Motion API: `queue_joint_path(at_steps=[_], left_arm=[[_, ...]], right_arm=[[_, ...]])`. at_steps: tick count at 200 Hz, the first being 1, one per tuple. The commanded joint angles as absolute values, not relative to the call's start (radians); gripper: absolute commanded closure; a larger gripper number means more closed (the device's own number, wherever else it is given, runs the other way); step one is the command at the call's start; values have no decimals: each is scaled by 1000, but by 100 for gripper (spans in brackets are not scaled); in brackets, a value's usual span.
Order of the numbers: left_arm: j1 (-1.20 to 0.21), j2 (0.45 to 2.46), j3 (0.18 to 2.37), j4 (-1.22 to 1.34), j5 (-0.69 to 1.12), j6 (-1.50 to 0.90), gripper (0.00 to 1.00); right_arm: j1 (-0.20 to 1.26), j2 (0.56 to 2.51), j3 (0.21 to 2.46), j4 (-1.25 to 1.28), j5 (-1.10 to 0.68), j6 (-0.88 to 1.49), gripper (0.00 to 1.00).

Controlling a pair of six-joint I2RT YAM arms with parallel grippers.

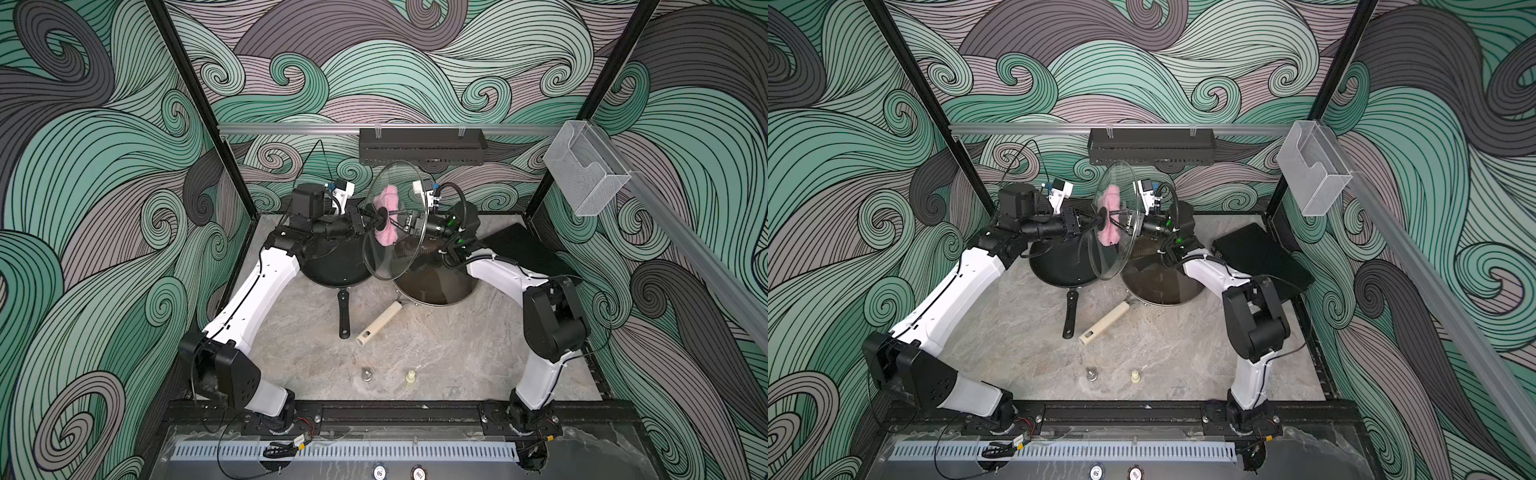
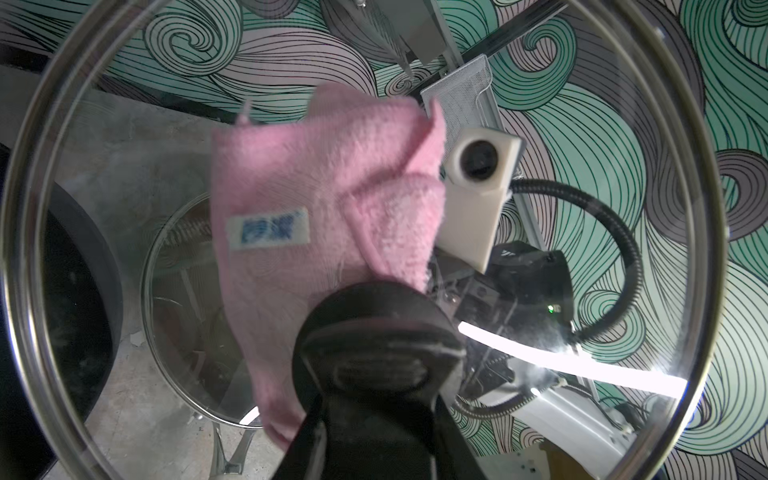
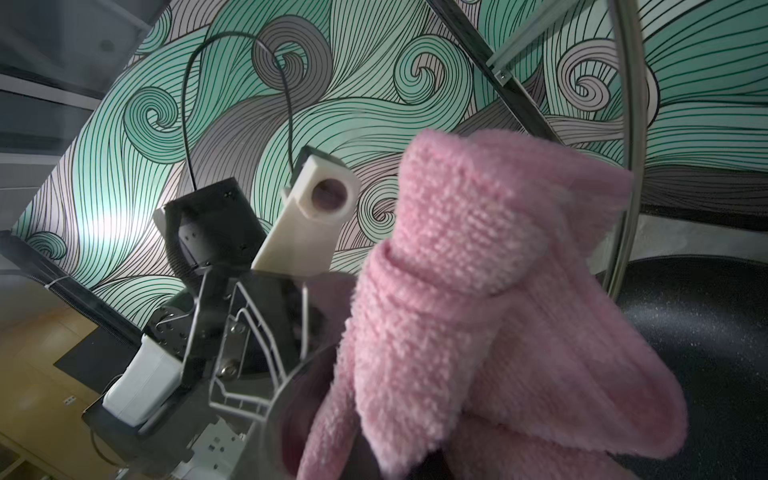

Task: Wipe the pot lid with a cloth
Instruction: Wipe the pot lid.

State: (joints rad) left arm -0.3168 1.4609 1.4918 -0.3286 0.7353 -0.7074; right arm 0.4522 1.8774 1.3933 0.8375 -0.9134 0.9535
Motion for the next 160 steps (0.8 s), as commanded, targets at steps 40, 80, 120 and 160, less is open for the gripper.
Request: queue_joint_path(at_steps=[40,80,120,160], left_arm=[[-333,1372,1584,-133,820,-737,100],[-333,1416,1629,-146,756,-710,100],[-328,1494,1654,-183,693,-679,100],[-327,1489,1604,-202,654,-647,100]], right_arm=[[487,1947,1436,848,-894,958,100],[515,1895,1321,934,-891,999,100],[535,1785,1177,968,-886,1001,100],[532,1666,1069,967,-852,996,100]])
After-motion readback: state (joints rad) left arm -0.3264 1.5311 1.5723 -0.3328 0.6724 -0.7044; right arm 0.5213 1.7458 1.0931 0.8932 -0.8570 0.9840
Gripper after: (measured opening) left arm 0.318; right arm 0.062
